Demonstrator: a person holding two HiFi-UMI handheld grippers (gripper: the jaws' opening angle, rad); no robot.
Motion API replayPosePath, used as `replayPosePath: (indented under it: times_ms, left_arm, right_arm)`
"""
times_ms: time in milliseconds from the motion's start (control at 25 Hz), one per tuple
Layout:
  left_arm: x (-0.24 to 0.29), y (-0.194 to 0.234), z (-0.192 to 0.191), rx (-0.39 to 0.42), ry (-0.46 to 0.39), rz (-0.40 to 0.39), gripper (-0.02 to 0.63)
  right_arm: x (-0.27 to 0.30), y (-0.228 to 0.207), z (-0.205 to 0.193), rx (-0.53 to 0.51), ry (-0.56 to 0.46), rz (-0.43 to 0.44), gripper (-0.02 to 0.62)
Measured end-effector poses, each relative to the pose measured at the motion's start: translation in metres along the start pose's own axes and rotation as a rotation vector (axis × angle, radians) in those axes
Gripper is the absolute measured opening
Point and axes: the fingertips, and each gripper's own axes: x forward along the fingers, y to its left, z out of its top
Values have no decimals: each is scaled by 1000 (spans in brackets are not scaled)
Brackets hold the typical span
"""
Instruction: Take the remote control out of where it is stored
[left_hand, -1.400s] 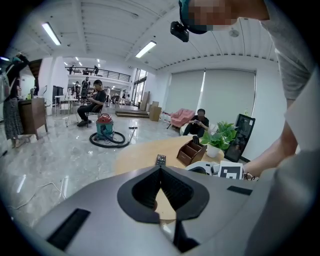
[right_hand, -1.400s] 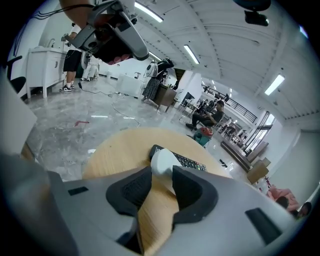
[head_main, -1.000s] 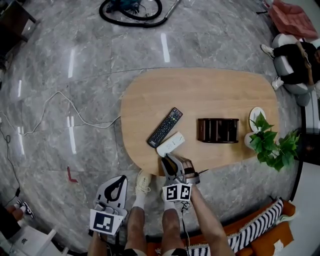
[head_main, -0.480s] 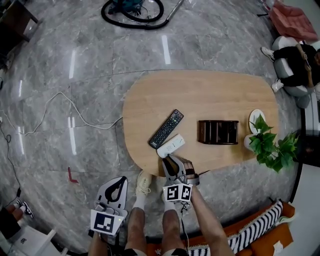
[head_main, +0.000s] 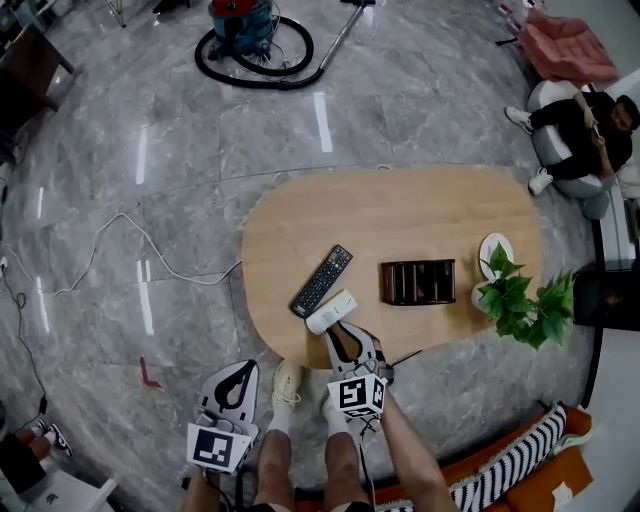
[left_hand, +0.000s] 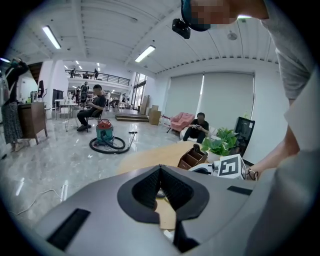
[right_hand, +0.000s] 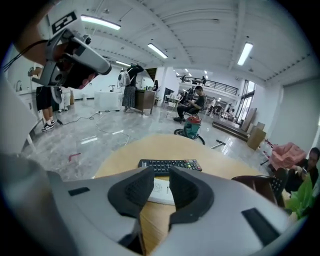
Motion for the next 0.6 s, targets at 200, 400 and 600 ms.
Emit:
replayPosePath:
  times_ms: [200, 400, 600]
  left_arm:
    - [2, -2, 22, 24, -3, -5, 6]
    - [0, -13, 46, 34, -36, -31, 6]
    - [-5, -22, 85, 53, -62, -37, 6]
  right_arm:
    - [-16, -23, 25, 127, -53, -61, 40]
    - [-39, -40, 53, 204, -100, -89, 8]
    - [-66, -61, 82, 246, -132, -93, 8]
